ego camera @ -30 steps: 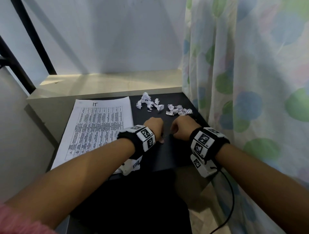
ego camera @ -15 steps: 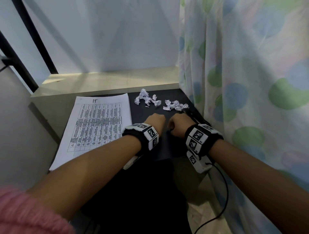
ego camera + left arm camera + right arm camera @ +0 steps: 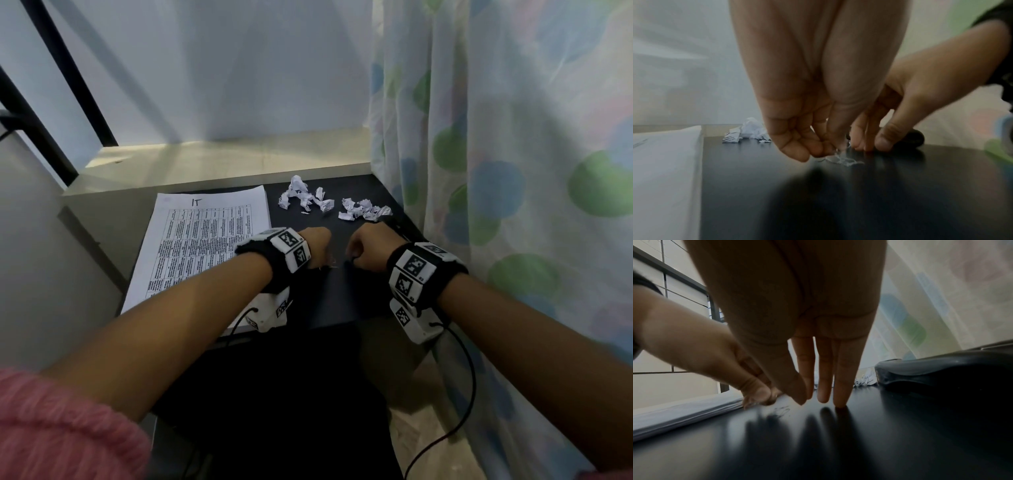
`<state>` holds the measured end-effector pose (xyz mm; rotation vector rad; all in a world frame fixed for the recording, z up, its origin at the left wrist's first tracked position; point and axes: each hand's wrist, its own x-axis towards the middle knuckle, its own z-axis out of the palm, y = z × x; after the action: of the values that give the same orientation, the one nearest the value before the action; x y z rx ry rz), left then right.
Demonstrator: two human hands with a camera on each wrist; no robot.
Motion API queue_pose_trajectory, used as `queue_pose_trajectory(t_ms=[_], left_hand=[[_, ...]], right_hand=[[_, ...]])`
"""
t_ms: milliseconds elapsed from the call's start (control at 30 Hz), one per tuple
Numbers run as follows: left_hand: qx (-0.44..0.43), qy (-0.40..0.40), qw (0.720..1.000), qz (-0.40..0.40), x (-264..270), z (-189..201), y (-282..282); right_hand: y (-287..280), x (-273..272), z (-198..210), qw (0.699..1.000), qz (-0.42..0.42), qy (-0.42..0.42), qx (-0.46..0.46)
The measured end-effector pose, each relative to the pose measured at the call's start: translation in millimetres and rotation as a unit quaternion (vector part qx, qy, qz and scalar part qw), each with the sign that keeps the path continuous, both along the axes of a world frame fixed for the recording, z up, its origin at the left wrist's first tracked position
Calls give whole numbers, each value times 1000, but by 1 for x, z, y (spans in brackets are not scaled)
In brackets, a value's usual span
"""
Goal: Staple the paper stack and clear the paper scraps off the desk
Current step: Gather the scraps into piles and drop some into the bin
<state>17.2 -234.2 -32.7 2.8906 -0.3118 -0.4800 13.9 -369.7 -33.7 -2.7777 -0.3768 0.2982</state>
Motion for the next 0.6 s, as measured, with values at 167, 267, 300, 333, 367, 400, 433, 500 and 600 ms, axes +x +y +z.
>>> queue_pose_trajectory(t_ms=[167, 267, 300, 333, 367, 400, 433, 500, 600], left_hand=[[-71, -2, 997, 20, 15, 6, 27], [-97, -15, 995, 25, 18, 11, 42], [-103, -21, 994, 22, 18, 12, 45], [-109, -25, 994, 18, 17, 14, 48], [-114, -28, 993, 14, 16, 15, 51], [-117, -32, 992, 11, 16, 15, 53], [-119, -35, 992, 10, 16, 15, 55], [-123, -44, 991, 4, 15, 16, 59], [-125, -54, 991, -1, 18, 13, 64]], right_hand=[[13, -1, -8, 999, 19, -5, -43], [30, -7, -13, 995, 54, -18, -80], [35, -10, -14, 994, 67, -22, -85], [40, -12, -14, 993, 76, -22, -89], [44, -13, -14, 992, 82, -21, -93], [46, -13, -13, 991, 86, -21, -96], [46, -11, -11, 991, 87, -23, -97], [44, -3, -3, 991, 84, -40, -91], [42, 7, 9, 993, 87, -42, -74]])
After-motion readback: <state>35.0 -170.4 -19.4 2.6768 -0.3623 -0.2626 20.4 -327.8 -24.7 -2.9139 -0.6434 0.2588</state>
